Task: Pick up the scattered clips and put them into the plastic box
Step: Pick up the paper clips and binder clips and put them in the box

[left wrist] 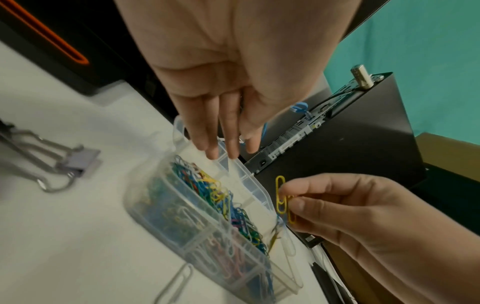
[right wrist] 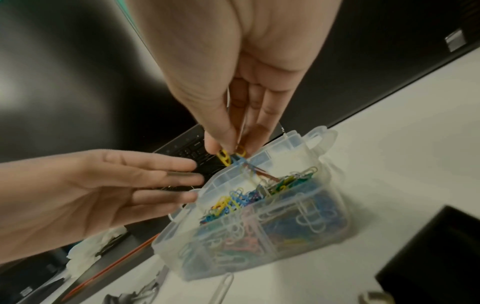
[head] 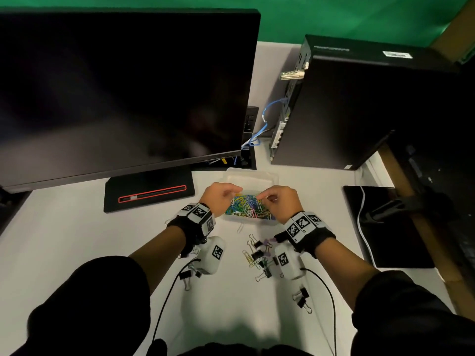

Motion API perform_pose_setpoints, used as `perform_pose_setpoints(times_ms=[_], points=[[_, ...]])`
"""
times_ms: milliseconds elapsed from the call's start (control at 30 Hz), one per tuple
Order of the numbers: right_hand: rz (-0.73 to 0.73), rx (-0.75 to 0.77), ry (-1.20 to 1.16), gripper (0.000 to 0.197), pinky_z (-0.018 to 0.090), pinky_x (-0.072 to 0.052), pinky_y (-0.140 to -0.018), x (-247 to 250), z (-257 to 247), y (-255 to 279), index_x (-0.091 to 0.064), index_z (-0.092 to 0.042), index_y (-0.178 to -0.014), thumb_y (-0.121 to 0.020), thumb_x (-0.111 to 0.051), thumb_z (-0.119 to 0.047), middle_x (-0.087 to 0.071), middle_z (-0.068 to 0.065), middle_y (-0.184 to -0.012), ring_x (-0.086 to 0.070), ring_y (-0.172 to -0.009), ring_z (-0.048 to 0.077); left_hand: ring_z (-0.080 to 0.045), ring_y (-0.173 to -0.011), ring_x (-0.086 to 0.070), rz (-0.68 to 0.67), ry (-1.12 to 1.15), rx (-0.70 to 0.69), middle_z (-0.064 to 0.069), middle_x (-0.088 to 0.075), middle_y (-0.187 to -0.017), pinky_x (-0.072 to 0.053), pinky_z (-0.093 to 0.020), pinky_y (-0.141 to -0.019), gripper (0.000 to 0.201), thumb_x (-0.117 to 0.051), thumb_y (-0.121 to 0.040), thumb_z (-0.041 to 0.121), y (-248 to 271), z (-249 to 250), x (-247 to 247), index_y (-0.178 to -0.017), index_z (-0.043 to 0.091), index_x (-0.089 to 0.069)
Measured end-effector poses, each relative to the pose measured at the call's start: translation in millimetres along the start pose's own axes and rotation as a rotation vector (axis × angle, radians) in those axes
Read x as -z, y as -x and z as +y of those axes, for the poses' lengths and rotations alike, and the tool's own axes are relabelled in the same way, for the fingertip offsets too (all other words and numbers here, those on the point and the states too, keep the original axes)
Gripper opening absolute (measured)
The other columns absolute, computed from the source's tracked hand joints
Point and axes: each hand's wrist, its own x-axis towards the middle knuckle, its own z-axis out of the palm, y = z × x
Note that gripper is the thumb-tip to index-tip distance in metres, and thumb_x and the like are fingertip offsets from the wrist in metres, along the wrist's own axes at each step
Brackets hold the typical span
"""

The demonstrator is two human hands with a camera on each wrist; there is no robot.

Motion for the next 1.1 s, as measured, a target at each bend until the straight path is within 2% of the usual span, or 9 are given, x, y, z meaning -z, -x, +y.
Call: perform_pose_setpoints(times_ms=[100, 233, 300, 467, 600, 733, 900, 1033, 1100], points=[[-0.011, -0.026, 0.047, 0.026, 0.014, -0.041, -0.075, -6, 4, -3, -0.074, -0.008, -0.09, -0.086, -0.05, 0.003, -0.071, 0.014, -0.102, -0.065, -0.09, 0.028, -0.016, -0.098, -0.06, -0.005, -0.109, -0.039, -0.003, -0.067, -0.111, -0.047, -0.025, -0.09, 0.029, -0.049, -0.09, 0.002, 18, -2, 14, -0.102, 0.016, -0.071], [-0.112, 0.009, 0.091, 0.04, 0.017, -0.036, -0.097, -9, 2, 8, -0.07, -0.004, -0.101, -0.085, -0.038, 0.012, -0.063, 0.015, -0.121, -0.057, -0.113, 0.029, -0.012, -0.089, -0.057, -0.01, -0.249, -0.057, -0.004, -0.066, -0.108, -0.05, -0.026, -0.083, 0.029, -0.049, -0.09, 0.003, 42, -18, 29, -0.1, 0.018, -0.071], [-0.122, 0.089, 0.116, 0.042, 0.015, -0.033, -0.095, -14, 0, 15, -0.07, -0.002, -0.1, -0.079, -0.038, 0.017, -0.063, 0.017, -0.118, -0.055, -0.113, 0.031, -0.014, -0.087, -0.058, -0.033, -0.314, -0.034, -0.006, -0.066, -0.105, -0.049, -0.024, -0.079, 0.026, -0.05, -0.091, 0.007, 54, -28, 34, -0.099, 0.017, -0.072], [-0.174, 0.216, 0.192, 0.038, 0.038, -0.045, -0.093, -42, -2, 34, -0.072, -0.007, -0.089, -0.076, -0.043, 0.014, -0.067, 0.014, -0.098, -0.056, -0.098, 0.031, -0.014, -0.088, -0.056, -0.112, -0.42, -0.009, -0.006, -0.064, -0.103, -0.045, -0.022, -0.087, 0.02, -0.056, -0.087, 0.013, 80, -53, 35, -0.102, 0.015, -0.07], [-0.351, 0.234, 0.249, 0.038, 0.031, -0.043, -0.095, -70, -10, 53, -0.069, -0.012, -0.098, -0.082, -0.042, 0.007, -0.063, 0.011, -0.106, -0.056, -0.104, 0.027, -0.01, -0.092, -0.049, -0.154, -0.544, -0.039, 0.008, -0.051, -0.096, -0.041, -0.023, -0.086, 0.027, -0.063, -0.083, 0.038, 100, -73, 30, -0.106, 0.024, -0.062], [-0.521, 0.236, 0.28, 0.037, 0.031, -0.038, -0.102, -93, -19, 64, -0.06, -0.016, -0.117, -0.084, -0.051, -0.005, -0.054, 0.011, -0.119, -0.048, -0.115, 0.026, -0.008, -0.089, -0.044, -0.13, -0.58, -0.064, 0.012, -0.042, -0.092, -0.032, -0.027, -0.089, 0.033, -0.062, -0.081, 0.046, 116, -86, 24, -0.105, 0.025, -0.059], [-0.6, 0.225, 0.288, 0.063, 0.029, -0.038, -0.098, -113, -27, 65, -0.045, -0.019, -0.133, -0.075, -0.068, -0.013, -0.043, 0.011, -0.124, -0.044, -0.115, 0.025, -0.015, -0.1, -0.051, -0.125, -0.59, -0.106, 0.002, -0.056, -0.102, -0.041, -0.028, -0.09, 0.037, -0.059, -0.081, 0.047, 129, -97, 18, -0.107, 0.02, -0.059], [-0.569, 0.205, 0.253, 0.049, 0.021, -0.037, -0.082, -117, -27, 58, -0.055, -0.014, -0.125, -0.077, -0.069, -0.017, -0.05, 0.011, -0.117, -0.052, -0.104, 0.025, -0.018, -0.097, -0.055, -0.064, -0.56, -0.07, -0.001, -0.06, -0.099, -0.041, -0.028, -0.085, 0.059, -0.036, -0.073, 0.063, 130, -94, 14, -0.101, 0.018, -0.061], [-0.521, 0.21, 0.248, 0.038, 0.02, -0.036, -0.078, -117, -26, 57, -0.062, -0.013, -0.117, -0.079, -0.067, -0.015, -0.058, 0.012, -0.11, -0.057, -0.098, 0.027, -0.018, -0.098, -0.054, -0.031, -0.565, -0.05, -0.001, -0.06, -0.098, -0.039, -0.027, -0.084, 0.046, -0.048, -0.078, 0.056, 129, -93, 10, -0.098, 0.017, -0.061]])
